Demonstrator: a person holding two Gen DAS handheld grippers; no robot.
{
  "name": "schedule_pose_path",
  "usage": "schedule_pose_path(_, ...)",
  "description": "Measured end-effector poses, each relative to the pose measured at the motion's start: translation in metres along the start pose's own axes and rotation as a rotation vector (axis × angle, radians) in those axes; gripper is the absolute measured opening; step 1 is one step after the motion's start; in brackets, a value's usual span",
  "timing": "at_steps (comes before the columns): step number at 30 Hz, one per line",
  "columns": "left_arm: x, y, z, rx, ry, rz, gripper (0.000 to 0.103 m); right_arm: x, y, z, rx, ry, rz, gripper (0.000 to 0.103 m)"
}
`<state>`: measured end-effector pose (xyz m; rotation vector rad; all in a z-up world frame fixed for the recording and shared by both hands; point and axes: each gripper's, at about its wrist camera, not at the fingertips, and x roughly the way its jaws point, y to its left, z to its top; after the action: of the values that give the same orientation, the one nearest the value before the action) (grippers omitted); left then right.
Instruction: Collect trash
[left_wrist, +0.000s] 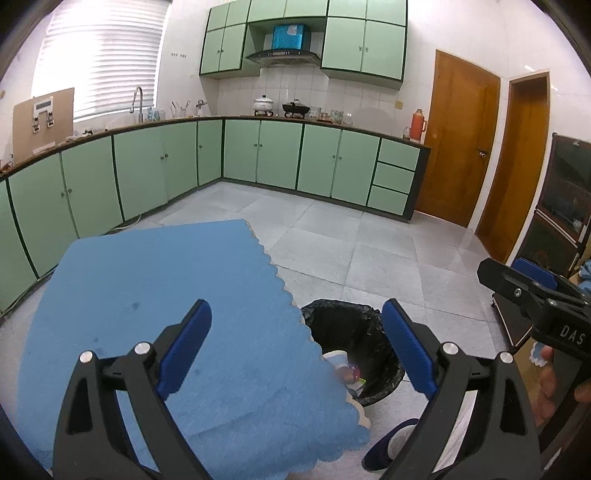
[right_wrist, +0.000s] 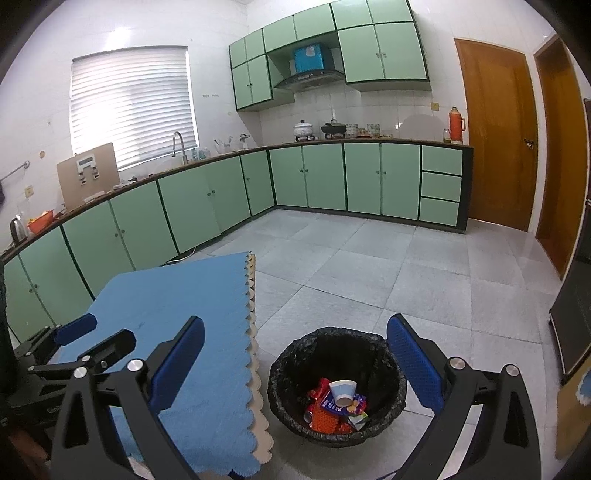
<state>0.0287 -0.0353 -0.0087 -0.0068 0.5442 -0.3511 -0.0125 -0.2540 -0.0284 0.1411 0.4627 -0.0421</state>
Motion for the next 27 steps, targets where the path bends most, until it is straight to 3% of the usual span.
schedule_pose_path(27,-0.056,0.006,-0.018,-0.006,-0.111,-0.002,0.092,-0.041,0.020,-0.020,-0.041,-0.045,0.022,0.097)
